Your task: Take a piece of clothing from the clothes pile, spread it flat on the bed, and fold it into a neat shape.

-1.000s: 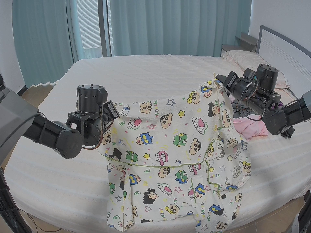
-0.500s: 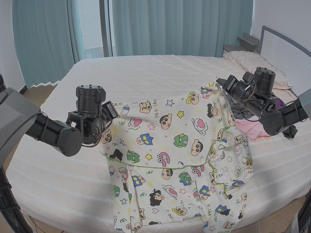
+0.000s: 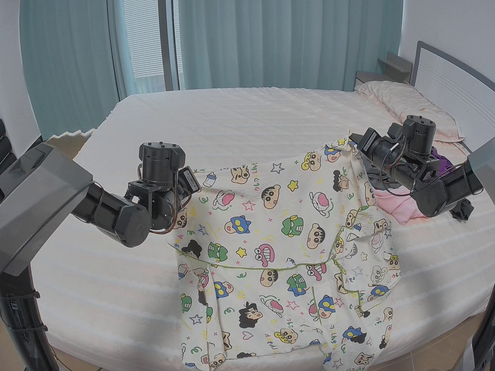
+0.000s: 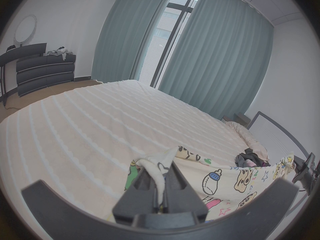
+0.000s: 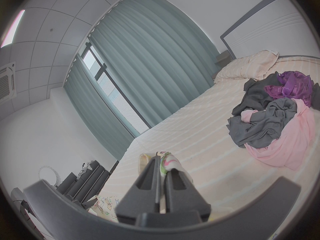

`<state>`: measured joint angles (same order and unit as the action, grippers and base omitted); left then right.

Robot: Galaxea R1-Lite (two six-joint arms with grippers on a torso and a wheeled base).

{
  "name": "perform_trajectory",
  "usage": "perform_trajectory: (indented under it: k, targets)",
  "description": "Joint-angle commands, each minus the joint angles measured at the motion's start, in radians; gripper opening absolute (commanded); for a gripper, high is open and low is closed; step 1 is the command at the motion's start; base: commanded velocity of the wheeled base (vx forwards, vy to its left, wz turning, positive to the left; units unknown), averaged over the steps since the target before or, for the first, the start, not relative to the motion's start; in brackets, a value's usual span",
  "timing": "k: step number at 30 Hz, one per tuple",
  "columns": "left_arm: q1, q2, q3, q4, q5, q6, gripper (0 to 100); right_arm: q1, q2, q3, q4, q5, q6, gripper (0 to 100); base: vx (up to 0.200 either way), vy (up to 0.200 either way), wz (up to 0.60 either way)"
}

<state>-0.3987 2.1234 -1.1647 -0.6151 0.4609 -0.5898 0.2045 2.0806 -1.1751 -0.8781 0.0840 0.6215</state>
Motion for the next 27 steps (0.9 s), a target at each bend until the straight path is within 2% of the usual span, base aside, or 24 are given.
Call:
perform_trajectory:
  k: [1, 2, 7, 8, 12, 19, 27]
  targets:
    - [-0.002, 0.082, -0.055, 0.0, 0.001, -0.002, 0, -0.014, 0.062, -0.026, 0.001, -0.001, 0.001, 0, 0.0, 0.0, 0.0]
    - [-0.002, 0.099, -0.076, 0.0, 0.001, -0.004, 100, -0.017, 0.075, -0.034, 0.002, -0.003, 0.001, 0, 0.0, 0.0, 0.0]
    - [0.001, 0.188, -0.193, 0.023, 0.001, -0.008, 100, -0.022, 0.15, -0.067, 0.005, -0.006, 0.004, 0, 0.0, 0.0, 0.0]
    - [0.003, 0.208, -0.213, 0.031, 0.002, -0.013, 100, -0.02, 0.165, -0.067, 0.001, -0.006, 0.004, 100, 0.0, 0.0, 0.0]
    - [0.018, 0.239, -0.24, 0.046, 0.002, -0.022, 100, -0.022, 0.223, -0.093, 0.014, -0.01, 0.006, 100, 0.0, 0.0, 0.0]
    - [0.061, 0.23, -0.257, 0.064, 0.002, -0.024, 100, -0.042, 0.315, -0.192, 0.076, -0.106, 0.012, 100, 0.0, 0.0, 0.0]
    - [0.081, 0.125, -0.162, 0.066, 0.002, -0.028, 100, -0.079, 0.233, -0.089, 0.077, -0.09, 0.012, 100, 0.0, 0.0, 0.0]
